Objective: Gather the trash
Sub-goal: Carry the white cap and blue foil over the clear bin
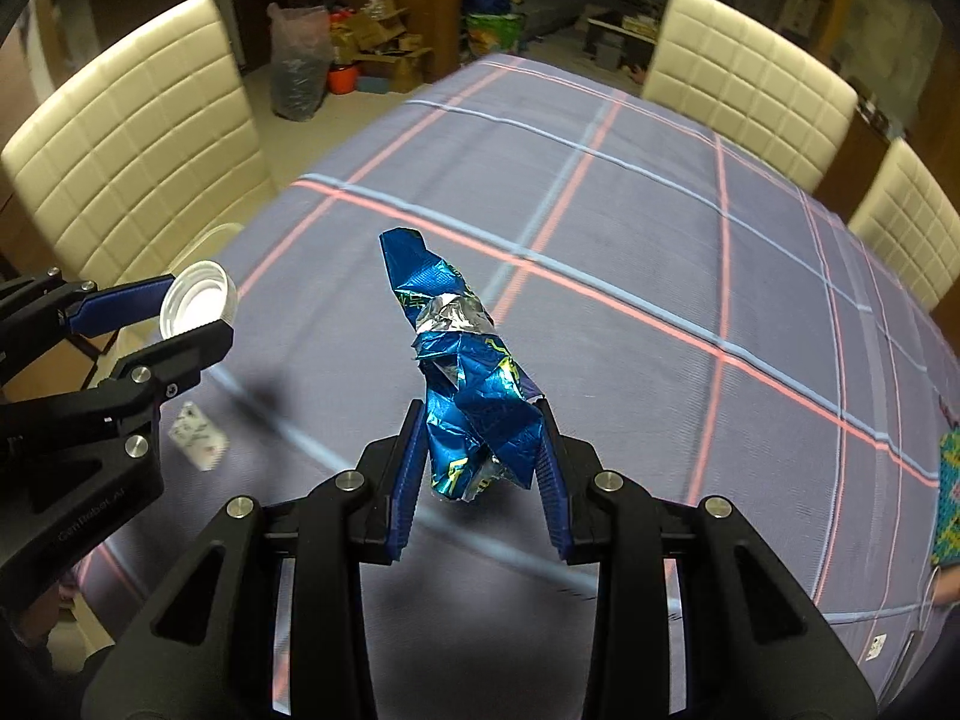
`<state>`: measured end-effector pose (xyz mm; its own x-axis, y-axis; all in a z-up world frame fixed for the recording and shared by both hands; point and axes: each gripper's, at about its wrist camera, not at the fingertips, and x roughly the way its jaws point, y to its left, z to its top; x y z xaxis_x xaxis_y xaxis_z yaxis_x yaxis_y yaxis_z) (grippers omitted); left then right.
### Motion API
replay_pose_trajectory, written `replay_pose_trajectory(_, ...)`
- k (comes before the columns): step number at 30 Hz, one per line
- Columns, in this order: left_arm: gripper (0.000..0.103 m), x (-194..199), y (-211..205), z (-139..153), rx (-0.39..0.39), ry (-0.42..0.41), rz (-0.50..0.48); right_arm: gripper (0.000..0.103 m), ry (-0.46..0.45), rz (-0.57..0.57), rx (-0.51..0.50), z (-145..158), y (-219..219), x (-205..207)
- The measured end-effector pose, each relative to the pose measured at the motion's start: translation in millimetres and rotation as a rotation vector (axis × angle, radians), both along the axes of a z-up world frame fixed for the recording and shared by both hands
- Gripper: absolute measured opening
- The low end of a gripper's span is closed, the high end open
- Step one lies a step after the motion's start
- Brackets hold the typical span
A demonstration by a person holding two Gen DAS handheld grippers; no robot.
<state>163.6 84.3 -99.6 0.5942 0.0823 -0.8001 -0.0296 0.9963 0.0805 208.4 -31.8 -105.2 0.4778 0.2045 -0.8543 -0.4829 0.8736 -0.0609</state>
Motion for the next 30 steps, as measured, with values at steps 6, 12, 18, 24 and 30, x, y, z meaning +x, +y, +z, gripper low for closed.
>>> replay_pose_trajectory(6,0.039,-26,34,-1,0.002,-0.007,0.058,0.036,-0.002,0.055,-0.012,2,38,-20)
replay_pose_trajectory(12,0.039,-43,68,0,-0.015,-0.023,0.12,0.036,-0.012,0.106,-0.032,5,71,-32)
replay_pose_trajectory(18,0.039,-51,93,-7,-0.027,-0.016,0.175,0.036,-0.015,0.154,-0.046,4,105,-36)
replay_pose_trajectory(24,0.039,-56,126,-12,-0.042,-0.011,0.233,0.036,-0.008,0.195,-0.06,1,136,-34)
replay_pose_trajectory(30,0.039,-60,150,-17,-0.051,-0.015,0.277,0.036,-0.006,0.229,-0.076,-3,162,-32)
